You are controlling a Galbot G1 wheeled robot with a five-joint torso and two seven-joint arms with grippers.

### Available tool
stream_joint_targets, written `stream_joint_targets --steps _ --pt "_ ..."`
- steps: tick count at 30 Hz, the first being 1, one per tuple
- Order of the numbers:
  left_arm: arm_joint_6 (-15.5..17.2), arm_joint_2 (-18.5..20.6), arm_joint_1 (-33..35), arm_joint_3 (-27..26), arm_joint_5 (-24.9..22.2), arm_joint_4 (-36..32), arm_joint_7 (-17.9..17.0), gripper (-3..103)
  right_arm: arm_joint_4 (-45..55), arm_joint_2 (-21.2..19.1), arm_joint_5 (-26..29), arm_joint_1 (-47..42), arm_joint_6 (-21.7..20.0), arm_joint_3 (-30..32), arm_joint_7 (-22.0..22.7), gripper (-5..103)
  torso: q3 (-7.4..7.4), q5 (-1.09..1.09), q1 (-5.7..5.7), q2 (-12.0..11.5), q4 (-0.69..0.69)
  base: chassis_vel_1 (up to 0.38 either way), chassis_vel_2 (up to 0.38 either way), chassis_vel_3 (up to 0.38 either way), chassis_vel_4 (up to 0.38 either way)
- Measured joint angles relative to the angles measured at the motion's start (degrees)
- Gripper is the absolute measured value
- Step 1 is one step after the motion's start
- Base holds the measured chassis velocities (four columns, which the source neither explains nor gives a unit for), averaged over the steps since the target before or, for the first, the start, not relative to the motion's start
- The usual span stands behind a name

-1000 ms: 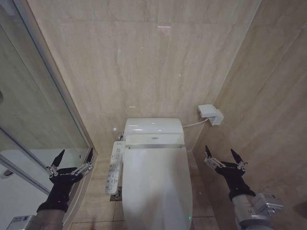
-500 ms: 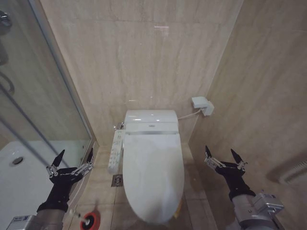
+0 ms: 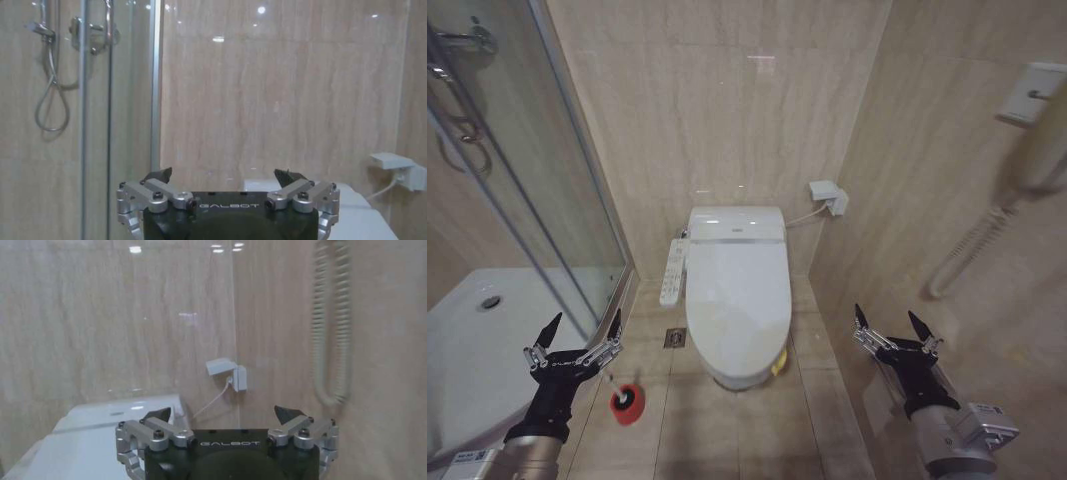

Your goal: Open the toilet lid, clean the toilet bowl with a toilet brush, close the toilet lid, and flush.

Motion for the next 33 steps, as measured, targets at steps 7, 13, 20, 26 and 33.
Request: stream_joint_targets --steps 7,13,20,26,33 --pt "0.0 0.0 0.0 0.0 0.0 0.0 0.0 100 0.0 0.0 0.0 0.0 0.0 0.0 0.0 100 0.00 -0.02 0.00 0.0 -0.01 0.202 -0.211 -0.189 0.195" --pt "0.0 0.0 0.0 0.0 0.0 0.0 0.0 100 0.0 0.0 0.0 0.0 0.0 0.0 0.0 100 0.00 -0.03 0.00 0.0 0.00 0.069 -0.076 -0.082 0.070" --pt "0.0 0.0 0.0 0.0 0.0 0.0 0.0 100 0.0 0.0 0.0 0.0 0.0 0.0 0.0 100 0.02 -0.02 0.05 0.0 -0.02 -0.020 0.007 0.025 -0.006" --pt "0.0 0.0 0.0 0.0 0.0 0.0 0.0 100 0.0 0.0 0.0 0.0 0.0 0.0 0.0 100 0.02 -0.03 0.04 0.0 -0.02 0.000 0.000 0.000 0.000" --pt "0.0 0.0 0.0 0.0 0.0 0.0 0.0 100 0.0 0.0 0.0 0.0 0.0 0.0 0.0 100 0.01 -0.02 0.03 0.0 -0.02 0.033 -0.031 -0.041 0.038"
